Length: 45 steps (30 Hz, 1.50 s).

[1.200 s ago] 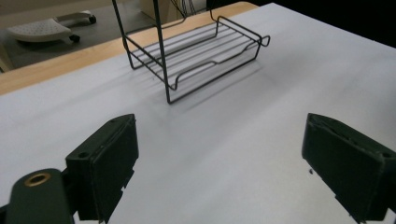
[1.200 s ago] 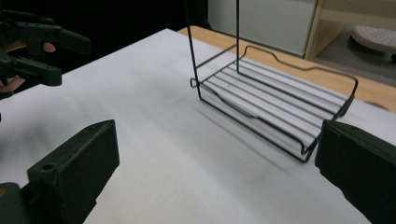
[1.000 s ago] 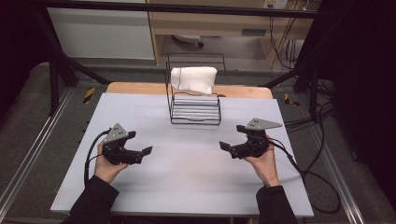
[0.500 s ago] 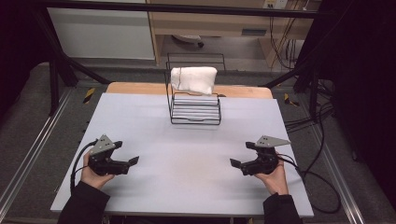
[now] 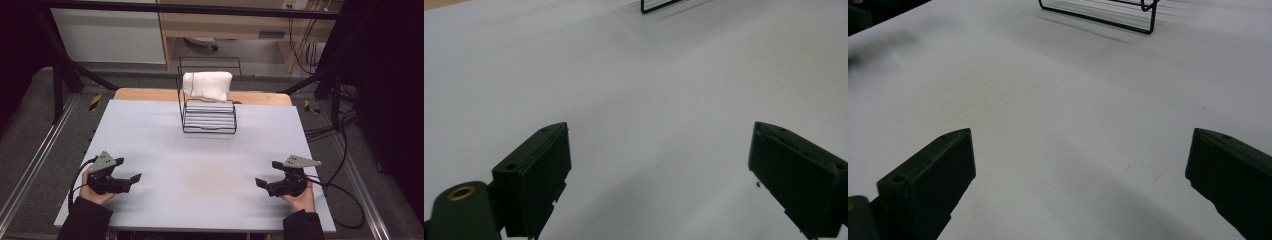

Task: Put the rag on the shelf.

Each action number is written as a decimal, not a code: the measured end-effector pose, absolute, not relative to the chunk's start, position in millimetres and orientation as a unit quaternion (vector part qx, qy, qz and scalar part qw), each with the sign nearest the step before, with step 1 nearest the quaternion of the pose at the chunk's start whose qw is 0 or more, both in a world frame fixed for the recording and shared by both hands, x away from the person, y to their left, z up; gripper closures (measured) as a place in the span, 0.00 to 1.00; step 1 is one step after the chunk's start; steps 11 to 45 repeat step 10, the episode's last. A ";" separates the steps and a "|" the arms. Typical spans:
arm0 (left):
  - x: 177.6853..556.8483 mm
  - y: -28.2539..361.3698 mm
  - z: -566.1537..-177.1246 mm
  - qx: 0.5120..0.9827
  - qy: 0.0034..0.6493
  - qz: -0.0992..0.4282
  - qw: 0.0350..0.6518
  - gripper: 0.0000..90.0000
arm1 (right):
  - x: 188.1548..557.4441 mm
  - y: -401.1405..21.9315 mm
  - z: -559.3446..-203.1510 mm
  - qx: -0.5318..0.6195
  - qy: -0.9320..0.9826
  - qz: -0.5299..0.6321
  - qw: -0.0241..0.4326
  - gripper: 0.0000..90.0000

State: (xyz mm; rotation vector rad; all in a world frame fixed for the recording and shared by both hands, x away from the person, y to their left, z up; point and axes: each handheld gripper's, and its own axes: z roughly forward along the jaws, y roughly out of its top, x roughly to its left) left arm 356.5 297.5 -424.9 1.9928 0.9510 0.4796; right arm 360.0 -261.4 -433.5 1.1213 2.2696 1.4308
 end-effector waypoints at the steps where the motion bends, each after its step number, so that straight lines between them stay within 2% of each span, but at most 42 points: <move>1: 356.6 297.6 -425.4 0.798 0.380 0.192 0.426 0.11 | 359.9 -261.9 -434.2 0.383 0.776 0.488 0.116 0.00; 45: 356.0 296.2 -429.9 0.801 0.384 0.189 0.419 0.11 | 359.7 -262.0 -436.3 0.384 0.779 0.482 0.115 0.00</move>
